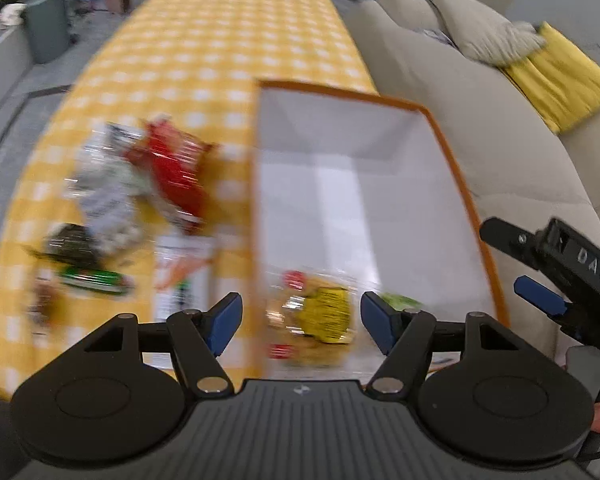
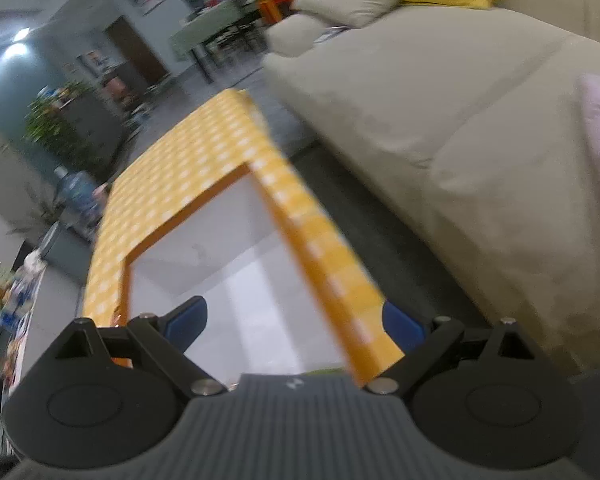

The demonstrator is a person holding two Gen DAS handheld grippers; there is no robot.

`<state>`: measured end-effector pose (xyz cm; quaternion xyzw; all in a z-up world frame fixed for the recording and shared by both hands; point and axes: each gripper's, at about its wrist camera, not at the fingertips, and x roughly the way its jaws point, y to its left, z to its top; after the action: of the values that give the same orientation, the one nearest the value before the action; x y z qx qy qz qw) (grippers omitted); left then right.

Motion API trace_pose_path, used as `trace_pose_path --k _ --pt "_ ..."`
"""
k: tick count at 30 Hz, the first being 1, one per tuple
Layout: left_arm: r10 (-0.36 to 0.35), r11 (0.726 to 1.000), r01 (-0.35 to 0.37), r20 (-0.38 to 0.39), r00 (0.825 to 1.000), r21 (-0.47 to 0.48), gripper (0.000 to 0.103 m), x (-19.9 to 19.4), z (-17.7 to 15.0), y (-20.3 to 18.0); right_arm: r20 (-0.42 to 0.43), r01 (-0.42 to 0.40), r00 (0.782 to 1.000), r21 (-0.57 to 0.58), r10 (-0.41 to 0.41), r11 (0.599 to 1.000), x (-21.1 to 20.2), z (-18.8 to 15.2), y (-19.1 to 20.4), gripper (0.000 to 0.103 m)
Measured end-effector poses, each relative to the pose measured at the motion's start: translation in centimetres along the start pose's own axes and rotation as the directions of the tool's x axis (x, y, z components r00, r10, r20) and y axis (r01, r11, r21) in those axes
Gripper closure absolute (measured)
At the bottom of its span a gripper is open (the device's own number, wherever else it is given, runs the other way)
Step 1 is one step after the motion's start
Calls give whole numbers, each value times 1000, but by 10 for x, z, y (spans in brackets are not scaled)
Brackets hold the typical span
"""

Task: Organize snacks
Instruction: 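Release the cookie pack with the right tool while left tool drops raisin pack into box, then grasp the green sausage stick with the right tool while left tool grasps wrapped pastry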

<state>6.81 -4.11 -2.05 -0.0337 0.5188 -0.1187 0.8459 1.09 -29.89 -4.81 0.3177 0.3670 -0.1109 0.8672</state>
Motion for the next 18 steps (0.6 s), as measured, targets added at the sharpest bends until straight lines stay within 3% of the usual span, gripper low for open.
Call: trace_pose_path --k 4,8,10,13,15,18 --pt "46 999 -47 64 997 15 22 -28 -5 41 0 -89 996 -102 90 991 1 -9 36 11" --pt "149 988 -144 106 983 -47 20 -49 -11 94 -16 -199 979 -235 201 951 1 -28 77 11" --pt "190 977 -179 89 978 -115 17 -49 -11 124 -29 -226 973 -297 227 928 4 -39 95 11" --pt "233 942 -225 1 972 -249 19 -35 -17 174 -61 -257 966 -373 253 892 11 -60 120 14" --pt "250 925 -247 -30 968 -289 19 -24 -22 194 -90 -279 960 -405 265 871 17 -71 133 16" --pt "275 901 -268 -29 961 -341 21 -14 -28 214 -138 -341 939 -482 314 807 23 -94 157 16"
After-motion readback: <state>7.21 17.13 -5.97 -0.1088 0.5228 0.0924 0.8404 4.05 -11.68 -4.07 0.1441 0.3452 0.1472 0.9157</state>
